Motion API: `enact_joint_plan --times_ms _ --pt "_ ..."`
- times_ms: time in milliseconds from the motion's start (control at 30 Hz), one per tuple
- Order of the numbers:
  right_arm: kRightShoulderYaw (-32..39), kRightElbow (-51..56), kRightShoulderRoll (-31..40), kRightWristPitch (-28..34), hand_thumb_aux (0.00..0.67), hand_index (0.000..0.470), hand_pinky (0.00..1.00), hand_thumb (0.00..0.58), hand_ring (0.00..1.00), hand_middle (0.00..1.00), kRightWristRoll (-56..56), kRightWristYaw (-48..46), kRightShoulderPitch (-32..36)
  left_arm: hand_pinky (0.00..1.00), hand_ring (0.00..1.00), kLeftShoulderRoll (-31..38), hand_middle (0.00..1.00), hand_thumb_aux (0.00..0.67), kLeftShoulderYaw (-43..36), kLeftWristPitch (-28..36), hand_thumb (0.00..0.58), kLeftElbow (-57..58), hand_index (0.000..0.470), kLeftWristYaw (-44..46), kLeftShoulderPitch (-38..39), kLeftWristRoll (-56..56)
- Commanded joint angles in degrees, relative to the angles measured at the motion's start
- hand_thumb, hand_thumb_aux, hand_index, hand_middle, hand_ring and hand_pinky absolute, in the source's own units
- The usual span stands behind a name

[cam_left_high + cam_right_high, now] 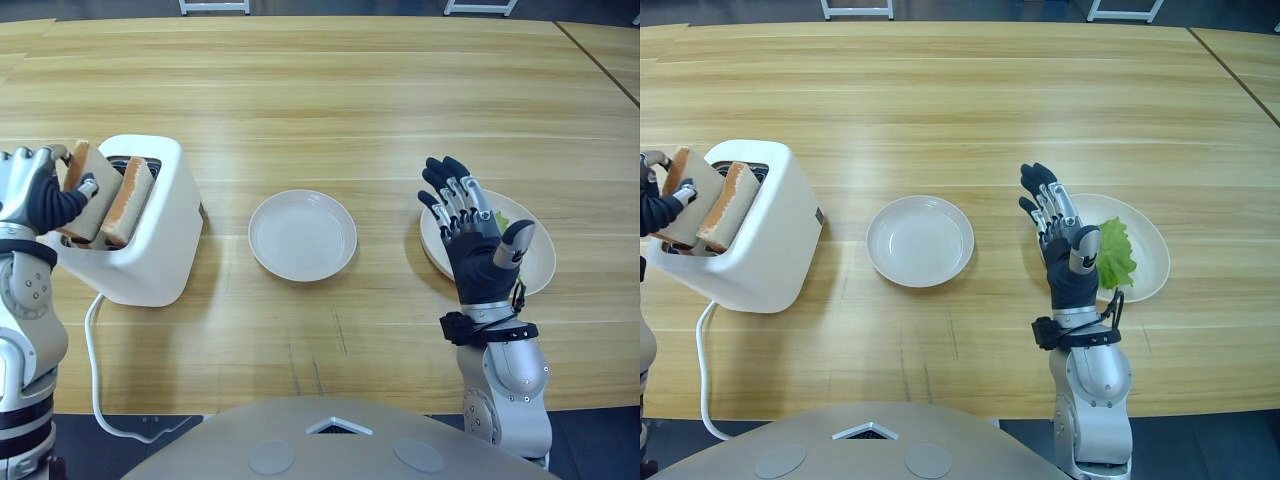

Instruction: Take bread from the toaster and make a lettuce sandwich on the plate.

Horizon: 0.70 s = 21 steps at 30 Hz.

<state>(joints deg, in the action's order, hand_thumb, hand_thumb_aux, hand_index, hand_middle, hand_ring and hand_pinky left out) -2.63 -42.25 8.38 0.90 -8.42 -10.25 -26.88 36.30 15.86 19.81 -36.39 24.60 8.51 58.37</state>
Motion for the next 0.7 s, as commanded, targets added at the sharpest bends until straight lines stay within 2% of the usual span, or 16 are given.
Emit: enact_joint_plan --times_ms 33,367,567,700 --pt "-0.26 0.94 0.05 -0.59 0.0 0.0 0.0 0.0 0.0 0.0 0.42 0.16 0.15 1.0 1.0 0.95 1.0 0.67 2.67 -0.39 0.58 -1.12 0.47 -1.29 -2.77 -0.07" --pt "-0.94 2.95 0.55 -2.53 0.0 0.0 0.0 0.0 0.0 0.0 2.24 0.08 1.03 1.0 1.0 1.82 1.0 0.67 8.84 -2.28 0.58 -2.94 0.47 -4.87 -10.6 -4.54" --pt "-1.26 4.08 0.68 -3.5 0.0 0.0 0.0 0.0 0.0 0.0 3.08 -0.13 1.62 1.0 1.0 0.56 1.0 0.67 9.23 -2.81 0.58 -4.24 0.47 -5.06 -14.58 -10.7" --pt "1.24 7.4 4.51 -6.93 0.0 0.0 0.0 0.0 0.0 0.0 13.6 -0.73 3.48 1.0 1.0 -3.35 1.0 0.67 8.27 -0.19 0.58 -6.71 0.47 -3.57 -16.43 -18.15"
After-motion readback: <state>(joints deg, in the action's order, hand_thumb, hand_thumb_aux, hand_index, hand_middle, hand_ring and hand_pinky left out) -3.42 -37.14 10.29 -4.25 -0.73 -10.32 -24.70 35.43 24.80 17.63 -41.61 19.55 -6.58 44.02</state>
